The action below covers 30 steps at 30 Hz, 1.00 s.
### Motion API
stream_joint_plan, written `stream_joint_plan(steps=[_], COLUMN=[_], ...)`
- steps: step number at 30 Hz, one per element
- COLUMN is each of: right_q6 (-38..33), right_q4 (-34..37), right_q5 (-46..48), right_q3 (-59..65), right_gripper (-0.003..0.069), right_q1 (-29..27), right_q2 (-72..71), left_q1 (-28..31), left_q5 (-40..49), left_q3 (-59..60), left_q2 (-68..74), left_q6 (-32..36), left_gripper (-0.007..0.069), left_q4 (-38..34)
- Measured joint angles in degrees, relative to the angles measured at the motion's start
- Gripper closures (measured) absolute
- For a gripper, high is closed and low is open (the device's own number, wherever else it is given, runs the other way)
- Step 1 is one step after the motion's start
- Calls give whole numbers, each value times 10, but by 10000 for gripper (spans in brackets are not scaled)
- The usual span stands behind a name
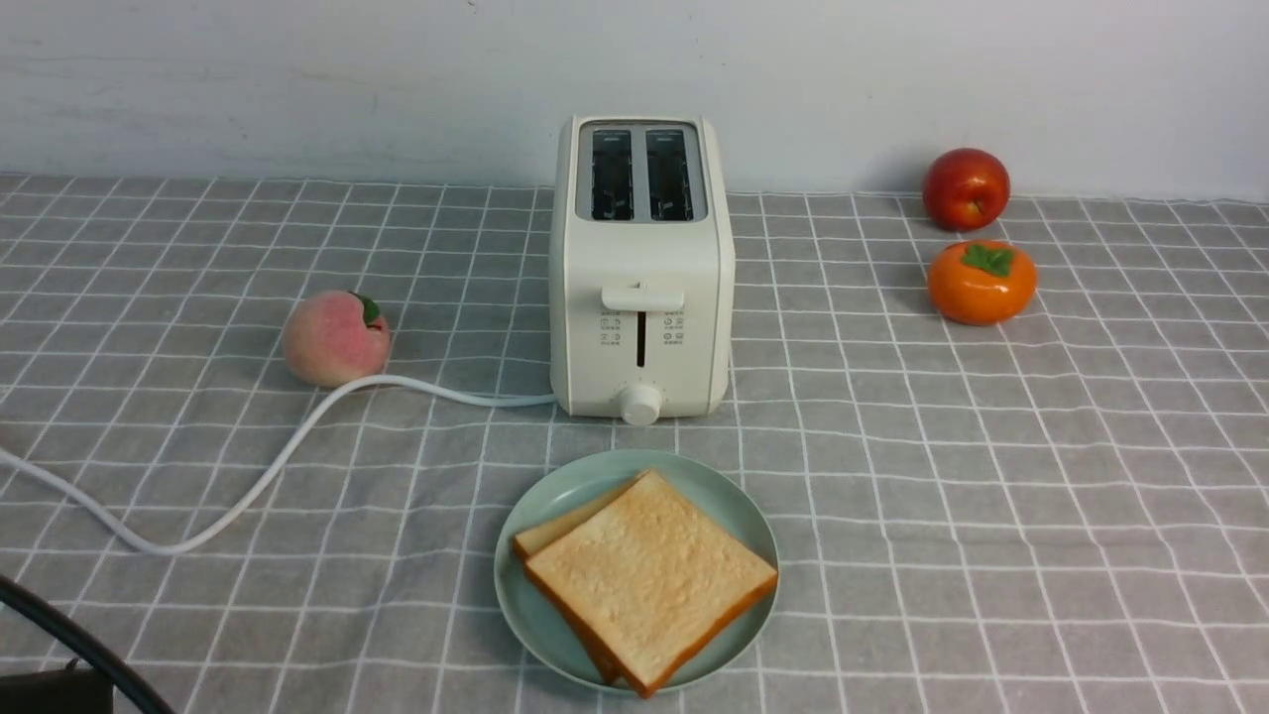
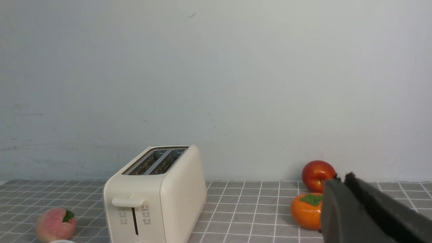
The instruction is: Take toasted bread from bread machine on grey coffee table place on plate.
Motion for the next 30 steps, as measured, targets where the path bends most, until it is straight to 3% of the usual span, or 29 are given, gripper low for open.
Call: stream_joint_plan(steps=[10, 15, 21, 24, 30], right_q6=[1, 1, 1, 1, 1], right_q4=[-1, -2, -2, -2, -2], right_q5=[0, 0, 0, 0, 0], right_q3=[0, 0, 0, 0, 0], right_gripper=[647, 643, 641, 638, 633], right_q1=[0, 0, 0, 0, 0], right_q2=[0, 0, 0, 0, 0], left_q1=[-2, -2, 23, 33, 38], left_q5=[-1, -124, -291, -302, -245], left_q3=[4, 78, 255, 311, 325], left_q2=[-6, -109, -238, -276, -286], left_q6=[0, -25, -56, -58, -58], left_gripper=[638, 638, 636, 634, 628], left_q4=[5, 22, 81, 93, 105])
